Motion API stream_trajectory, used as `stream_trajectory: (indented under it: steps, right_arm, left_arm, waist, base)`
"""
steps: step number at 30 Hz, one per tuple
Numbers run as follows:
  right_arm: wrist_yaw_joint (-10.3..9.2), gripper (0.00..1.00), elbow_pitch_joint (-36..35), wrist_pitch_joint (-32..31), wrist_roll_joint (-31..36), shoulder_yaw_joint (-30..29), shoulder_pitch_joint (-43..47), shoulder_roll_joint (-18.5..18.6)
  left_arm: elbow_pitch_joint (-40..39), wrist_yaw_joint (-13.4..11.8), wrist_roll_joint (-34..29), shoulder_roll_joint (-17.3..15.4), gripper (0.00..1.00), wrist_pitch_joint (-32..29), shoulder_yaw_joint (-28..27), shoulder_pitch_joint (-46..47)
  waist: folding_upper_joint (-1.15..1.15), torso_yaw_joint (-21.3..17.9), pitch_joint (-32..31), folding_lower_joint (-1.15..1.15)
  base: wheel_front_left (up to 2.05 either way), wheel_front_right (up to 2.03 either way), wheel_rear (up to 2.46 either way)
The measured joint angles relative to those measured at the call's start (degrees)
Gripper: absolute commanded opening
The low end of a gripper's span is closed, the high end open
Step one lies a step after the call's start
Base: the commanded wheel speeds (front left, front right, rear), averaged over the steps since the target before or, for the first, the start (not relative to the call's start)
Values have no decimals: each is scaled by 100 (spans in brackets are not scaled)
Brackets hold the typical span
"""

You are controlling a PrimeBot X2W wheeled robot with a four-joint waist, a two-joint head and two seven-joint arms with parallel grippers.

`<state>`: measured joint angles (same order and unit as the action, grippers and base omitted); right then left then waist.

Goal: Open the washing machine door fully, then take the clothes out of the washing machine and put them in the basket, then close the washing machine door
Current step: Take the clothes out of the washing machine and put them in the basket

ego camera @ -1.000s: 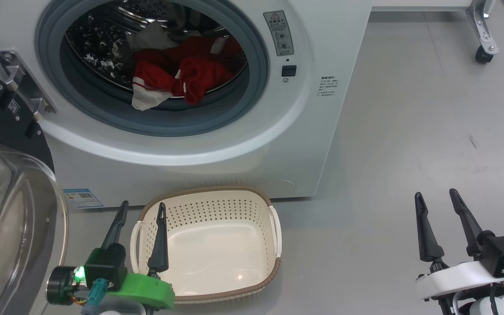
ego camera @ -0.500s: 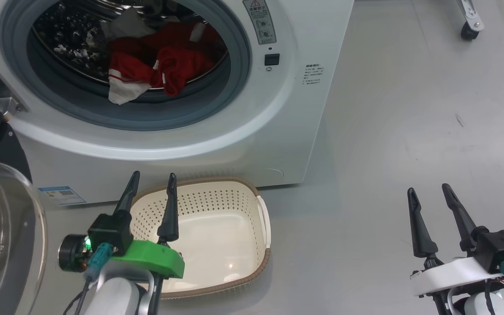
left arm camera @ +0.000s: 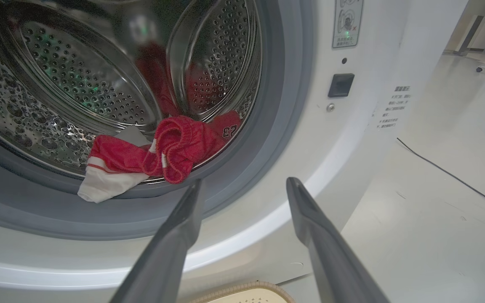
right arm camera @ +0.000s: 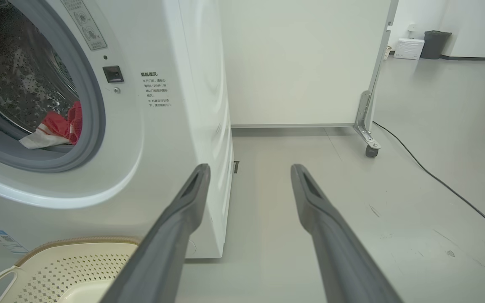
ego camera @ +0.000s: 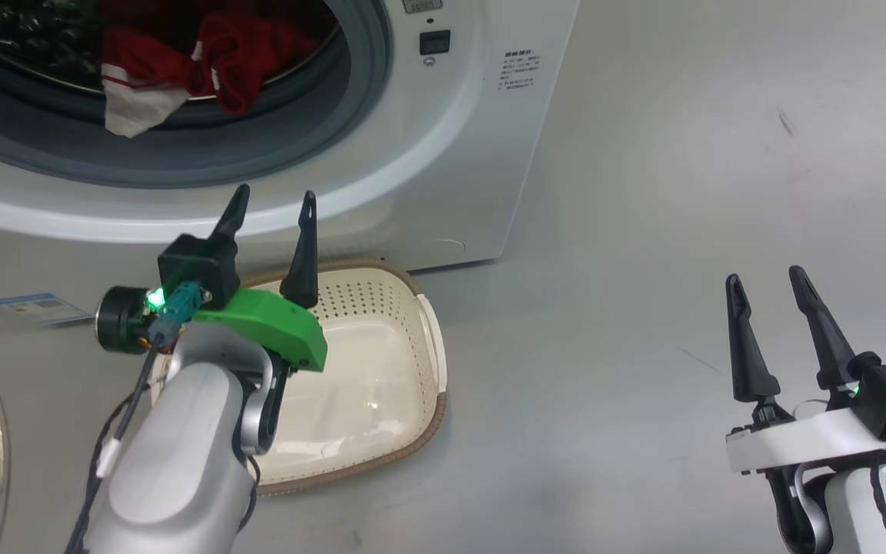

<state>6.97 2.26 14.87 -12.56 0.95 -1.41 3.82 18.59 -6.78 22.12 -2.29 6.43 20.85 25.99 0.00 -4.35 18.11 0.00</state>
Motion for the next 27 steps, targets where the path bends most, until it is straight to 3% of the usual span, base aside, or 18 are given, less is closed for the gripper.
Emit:
stream_trajectory:
  steps: [7, 27]
  right_arm:
    - [1, 100, -60, 1, -156, 31, -325, 0]
    - [2, 100, 59, 1, -510, 358, -975, -19]
  left_arm:
    - [415, 0, 3, -27, 100, -486, -231, 840]
    - [1205, 35, 1, -1077, 100, -2215, -617, 2815]
  waist:
    - [0, -194, 485, 0]
    - [0, -825, 1434, 0]
  base:
    - [0, 0, 0]
    - [0, 0, 0]
